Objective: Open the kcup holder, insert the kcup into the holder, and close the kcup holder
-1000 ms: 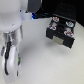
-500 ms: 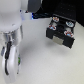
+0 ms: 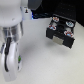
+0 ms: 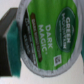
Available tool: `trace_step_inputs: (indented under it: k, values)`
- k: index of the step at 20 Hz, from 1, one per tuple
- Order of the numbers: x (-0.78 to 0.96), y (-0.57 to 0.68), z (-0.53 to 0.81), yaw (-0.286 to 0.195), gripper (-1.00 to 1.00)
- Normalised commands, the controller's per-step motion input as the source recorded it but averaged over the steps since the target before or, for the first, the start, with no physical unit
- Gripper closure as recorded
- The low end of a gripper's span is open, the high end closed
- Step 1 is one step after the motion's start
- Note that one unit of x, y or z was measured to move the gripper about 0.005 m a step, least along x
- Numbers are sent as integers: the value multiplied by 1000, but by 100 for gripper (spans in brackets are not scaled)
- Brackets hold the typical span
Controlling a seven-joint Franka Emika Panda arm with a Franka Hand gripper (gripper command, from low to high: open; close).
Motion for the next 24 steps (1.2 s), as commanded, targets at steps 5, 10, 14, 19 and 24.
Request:
trace_step_inputs:
  k: [5,10,14,19,24]
  values:
    - [73,516,859,12,100]
    - [52,615,760,30,100]
    - [60,658,702,25,100]
    - [135,659,595,15,100]
    - [94,654,463,19,100]
